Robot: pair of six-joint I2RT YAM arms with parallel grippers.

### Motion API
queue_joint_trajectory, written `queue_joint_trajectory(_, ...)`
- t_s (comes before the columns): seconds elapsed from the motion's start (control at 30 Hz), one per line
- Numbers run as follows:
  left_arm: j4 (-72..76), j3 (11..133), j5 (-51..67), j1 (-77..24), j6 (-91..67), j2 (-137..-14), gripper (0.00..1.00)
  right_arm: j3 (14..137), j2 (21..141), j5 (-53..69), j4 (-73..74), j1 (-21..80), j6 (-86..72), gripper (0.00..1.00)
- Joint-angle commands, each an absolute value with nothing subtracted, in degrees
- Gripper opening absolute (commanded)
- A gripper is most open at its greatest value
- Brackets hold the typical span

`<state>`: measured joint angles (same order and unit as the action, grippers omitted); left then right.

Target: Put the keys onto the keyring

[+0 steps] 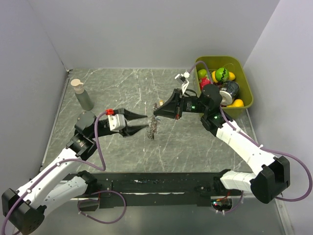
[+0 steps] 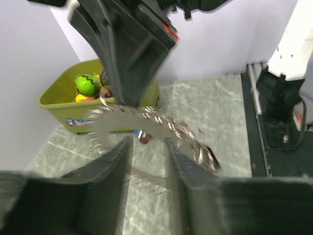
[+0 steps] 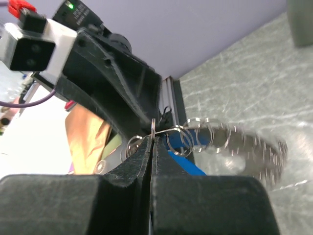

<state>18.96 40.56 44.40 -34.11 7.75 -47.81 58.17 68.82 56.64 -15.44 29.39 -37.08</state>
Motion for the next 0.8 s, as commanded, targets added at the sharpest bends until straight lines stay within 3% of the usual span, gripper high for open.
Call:
queue_joint_trajectory(0.0, 14.3, 43.1, 47.4, -34.2, 10.8, -46.5, 0.57, 61.1, 67.9, 57.9, -22.3, 28.8, -34.8, 0.0)
queue_joint_trajectory(0.07, 15.5, 43.0, 46.7, -34.2, 8.9, -46.3, 0.62, 60.2, 67.8, 58.6, -26.3, 28.8, -35.0, 0.0)
queue_joint_trajectory(0.27, 29.1, 41.3, 43.7, -33.9, 0.5, -46.6, 0.61, 56.5, 67.4, 61.6, -36.3, 28.8, -36.7, 0.0)
queue_joint_trajectory(0.47, 49.0, 39.9, 45.9, -32.9, -14.2, -51.2, 0.41, 53.7, 68.6, 64.3, -50.3, 28.8, -43.7, 0.0)
queue_joint_trajectory(0.77, 54.9, 41.0, 47.7, -32.9, -18.5, -56.2, 0.34, 53.5, 69.2, 65.0, -56.0, 28.9, -46.9, 0.0)
